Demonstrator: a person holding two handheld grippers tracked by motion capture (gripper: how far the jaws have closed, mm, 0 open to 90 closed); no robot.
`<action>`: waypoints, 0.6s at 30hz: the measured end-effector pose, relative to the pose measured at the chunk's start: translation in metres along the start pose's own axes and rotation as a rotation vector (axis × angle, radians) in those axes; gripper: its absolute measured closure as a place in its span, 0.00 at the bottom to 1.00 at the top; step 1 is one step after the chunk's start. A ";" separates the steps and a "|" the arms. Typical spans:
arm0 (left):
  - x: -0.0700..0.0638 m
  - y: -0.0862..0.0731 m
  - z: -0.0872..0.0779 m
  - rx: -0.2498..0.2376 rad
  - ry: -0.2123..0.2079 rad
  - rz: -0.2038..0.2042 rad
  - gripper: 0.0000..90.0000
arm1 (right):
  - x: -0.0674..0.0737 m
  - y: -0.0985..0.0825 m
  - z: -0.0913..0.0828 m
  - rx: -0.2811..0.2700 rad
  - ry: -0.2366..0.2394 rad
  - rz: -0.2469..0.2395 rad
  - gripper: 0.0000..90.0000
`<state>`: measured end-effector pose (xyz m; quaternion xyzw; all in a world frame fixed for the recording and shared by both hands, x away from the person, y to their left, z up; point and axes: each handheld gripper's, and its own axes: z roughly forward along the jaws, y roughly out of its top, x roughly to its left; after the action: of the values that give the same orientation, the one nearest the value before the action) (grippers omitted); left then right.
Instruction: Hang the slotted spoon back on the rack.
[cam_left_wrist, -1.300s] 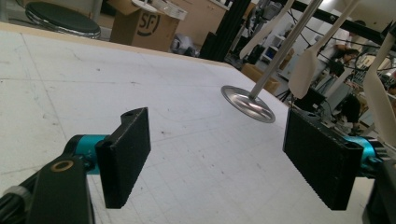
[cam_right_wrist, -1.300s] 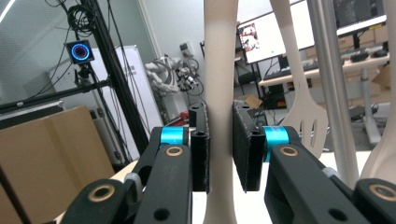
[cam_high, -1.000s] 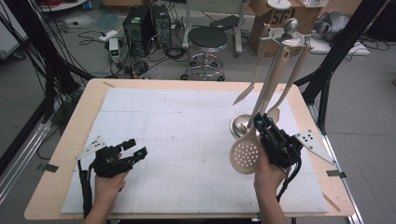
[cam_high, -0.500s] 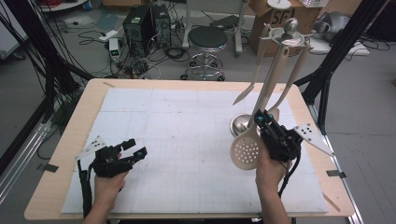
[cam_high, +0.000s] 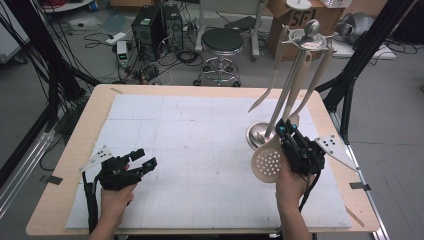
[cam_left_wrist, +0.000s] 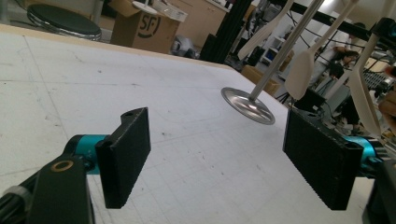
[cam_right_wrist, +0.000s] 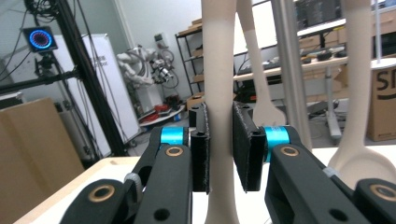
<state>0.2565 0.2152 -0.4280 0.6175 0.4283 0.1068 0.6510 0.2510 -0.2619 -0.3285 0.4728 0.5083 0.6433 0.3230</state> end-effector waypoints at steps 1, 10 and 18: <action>0.000 0.000 0.000 -0.002 0.001 -0.002 0.26 | -0.001 0.000 -0.001 -0.007 0.000 0.015 0.87; 0.000 0.000 0.000 -0.001 0.001 -0.001 0.26 | -0.005 0.000 0.002 0.005 0.012 0.039 0.88; 0.000 0.000 0.000 0.001 0.000 0.001 0.26 | -0.011 0.001 0.008 0.019 0.044 0.030 0.87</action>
<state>0.2566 0.2147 -0.4283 0.6179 0.4283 0.1069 0.6506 0.2618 -0.2691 -0.3304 0.4694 0.5142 0.6533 0.2974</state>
